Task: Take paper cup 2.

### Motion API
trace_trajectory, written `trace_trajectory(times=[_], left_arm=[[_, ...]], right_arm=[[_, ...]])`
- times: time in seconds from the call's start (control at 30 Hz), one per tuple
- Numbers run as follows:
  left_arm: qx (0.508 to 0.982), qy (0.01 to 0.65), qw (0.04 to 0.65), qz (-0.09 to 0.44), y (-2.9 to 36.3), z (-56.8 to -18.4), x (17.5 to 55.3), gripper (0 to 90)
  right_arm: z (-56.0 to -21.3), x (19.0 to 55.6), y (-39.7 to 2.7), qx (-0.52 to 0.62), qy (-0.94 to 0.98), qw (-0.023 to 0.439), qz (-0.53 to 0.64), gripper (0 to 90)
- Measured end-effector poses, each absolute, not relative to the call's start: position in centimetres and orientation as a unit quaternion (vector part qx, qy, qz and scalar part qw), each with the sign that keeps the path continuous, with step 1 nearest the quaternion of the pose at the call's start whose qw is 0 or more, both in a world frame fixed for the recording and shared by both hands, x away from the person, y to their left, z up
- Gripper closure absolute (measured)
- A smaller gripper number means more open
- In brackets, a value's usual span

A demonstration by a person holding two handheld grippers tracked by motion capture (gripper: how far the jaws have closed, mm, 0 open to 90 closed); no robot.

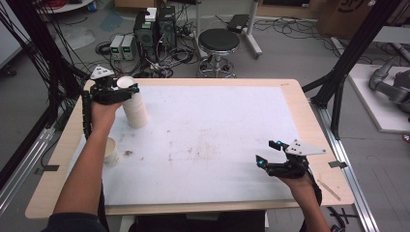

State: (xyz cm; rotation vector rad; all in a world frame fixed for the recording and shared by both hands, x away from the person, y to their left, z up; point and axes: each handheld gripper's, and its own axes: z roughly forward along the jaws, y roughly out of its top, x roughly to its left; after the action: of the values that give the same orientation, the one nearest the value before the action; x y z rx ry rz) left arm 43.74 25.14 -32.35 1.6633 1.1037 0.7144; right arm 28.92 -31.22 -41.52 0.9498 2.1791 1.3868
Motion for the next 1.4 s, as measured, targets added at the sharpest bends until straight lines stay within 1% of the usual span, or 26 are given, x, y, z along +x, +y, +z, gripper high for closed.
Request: trace_trajectory(times=[0.37, 0.6, 0.7, 1.07, 1.4], left_arm=[[0.659, 0.430, 0.524, 0.326, 25.8, -28.4, 41.5, 34.9], [0.644, 0.417, 0.547, 0.335, 26.2, -26.8, 39.7, 35.1], [0.641, 0.407, 0.560, 0.331, 26.1, -26.5, 38.8, 35.1], [0.650, 0.364, 0.599, 0.294, 24.5, -27.7, 35.6, 35.2], [0.665, 0.337, 0.615, 0.258, 22.7, -29.8, 33.6, 35.0]], right_arm=[[-41.3, 28.8, -31.1, 0.337, 0.776, 0.194, 0.497, 21.1], [-41.2, 28.8, -31.1, 0.334, 0.775, 0.196, 0.499, 21.2], [-41.1, 28.7, -31.0, 0.335, 0.775, 0.195, 0.500, 21.2], [-41.2, 28.7, -30.7, 0.329, 0.778, 0.194, 0.500, 21.2], [-41.2, 28.6, -30.3, 0.325, 0.781, 0.189, 0.499, 21.2]])
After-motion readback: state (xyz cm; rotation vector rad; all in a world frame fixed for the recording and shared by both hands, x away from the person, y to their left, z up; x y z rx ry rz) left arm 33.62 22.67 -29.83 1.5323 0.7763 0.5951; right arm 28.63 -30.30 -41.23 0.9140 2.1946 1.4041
